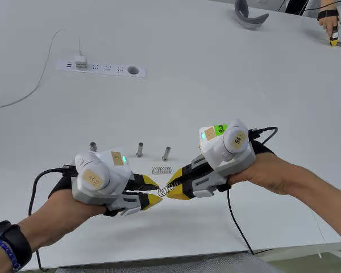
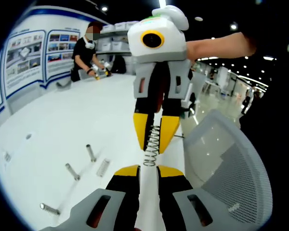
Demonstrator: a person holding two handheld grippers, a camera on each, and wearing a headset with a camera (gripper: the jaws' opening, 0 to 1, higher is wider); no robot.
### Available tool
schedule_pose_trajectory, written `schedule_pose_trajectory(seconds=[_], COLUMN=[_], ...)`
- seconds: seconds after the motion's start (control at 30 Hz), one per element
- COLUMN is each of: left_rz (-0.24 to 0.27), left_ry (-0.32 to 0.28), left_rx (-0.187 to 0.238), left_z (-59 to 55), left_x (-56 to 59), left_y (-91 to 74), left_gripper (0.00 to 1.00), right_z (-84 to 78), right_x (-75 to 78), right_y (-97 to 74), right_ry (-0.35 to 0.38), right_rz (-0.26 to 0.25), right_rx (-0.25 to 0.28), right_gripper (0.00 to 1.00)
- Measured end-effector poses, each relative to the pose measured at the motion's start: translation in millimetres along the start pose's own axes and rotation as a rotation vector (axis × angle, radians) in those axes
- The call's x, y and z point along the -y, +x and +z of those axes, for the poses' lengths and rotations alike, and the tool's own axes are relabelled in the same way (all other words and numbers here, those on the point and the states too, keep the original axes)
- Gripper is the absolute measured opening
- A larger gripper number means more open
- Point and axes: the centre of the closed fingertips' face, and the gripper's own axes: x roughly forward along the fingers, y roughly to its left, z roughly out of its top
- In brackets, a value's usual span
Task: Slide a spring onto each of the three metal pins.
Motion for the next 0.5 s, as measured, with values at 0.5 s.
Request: schedule_pose_trajectory(seconds=[0.5], left_rz=[0.072], left_ry=[-0.067], left_rx=[0.019], left_z=[-7.7], left_x=[-16.3], left_y=[-7.7], left_gripper=[0.16], right_z=[-9.0], right_x=[25.5], right_y=[4.0], right_ry=[0.036], right_rz=[-0.068], right_rx=[-0.034], right_gripper=[0.12])
